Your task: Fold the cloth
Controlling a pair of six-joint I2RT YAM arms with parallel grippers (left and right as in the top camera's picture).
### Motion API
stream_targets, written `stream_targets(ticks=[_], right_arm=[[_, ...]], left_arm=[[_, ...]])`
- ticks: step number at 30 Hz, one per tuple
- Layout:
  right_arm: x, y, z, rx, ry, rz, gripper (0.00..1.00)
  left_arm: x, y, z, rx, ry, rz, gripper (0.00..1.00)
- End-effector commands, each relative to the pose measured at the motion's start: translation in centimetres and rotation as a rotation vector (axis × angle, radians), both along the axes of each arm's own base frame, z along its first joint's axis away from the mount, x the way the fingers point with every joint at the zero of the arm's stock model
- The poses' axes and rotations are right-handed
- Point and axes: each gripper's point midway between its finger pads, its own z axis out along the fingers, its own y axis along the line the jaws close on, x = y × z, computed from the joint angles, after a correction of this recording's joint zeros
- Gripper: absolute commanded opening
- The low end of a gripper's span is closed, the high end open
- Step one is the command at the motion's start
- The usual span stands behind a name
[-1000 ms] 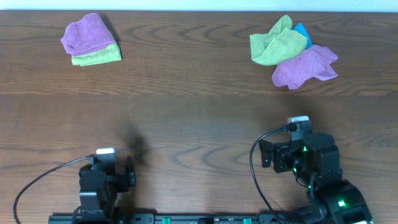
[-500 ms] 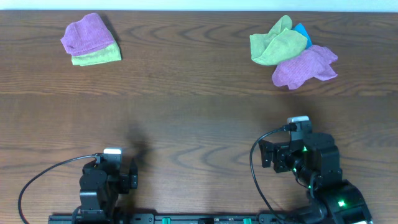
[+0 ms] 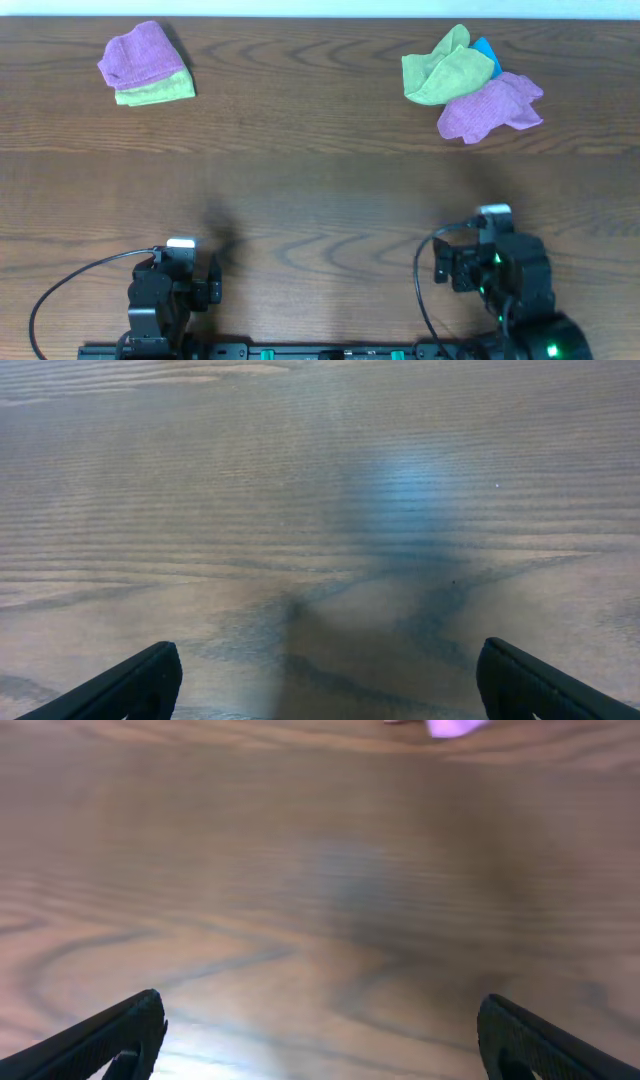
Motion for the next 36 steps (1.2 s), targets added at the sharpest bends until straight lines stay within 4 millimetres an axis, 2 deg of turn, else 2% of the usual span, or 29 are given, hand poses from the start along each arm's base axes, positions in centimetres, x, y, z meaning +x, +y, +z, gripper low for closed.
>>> stream_targets(ticks=[1,5,8,14,36], right_arm=[[-0.6,-2.3,-2.3,-0.07,-0.034,-0.067,0.99],[-1.0,-3.5,-5.1,-0.071,-0.069,-0.124,0.99],[-0.9,-4.3,-6.4,-0.081,-0.101,-0.158,0.99],[-0.5,-5.1,-4.6,-0.083,-0.202,-0.198,0.99],[-0.5,-4.8,-4.7,-0.061,-0.199,-0.201,0.99]], left_arm=[[-0.5,0.0,-1.6,0.02,0.048,-0.016,0.95],[-0.5,0.0,-1.6,0.02,0.048,-0.016,0.95],[-0.5,0.0,-1.6,0.02,0.048,-0.016,0.95],[-0.5,0.0,-1.6,0.02,0.048,-0.016,0.95],[-0.5,0.0,-1.6,0.02,0.048,-0.016,0.95]])
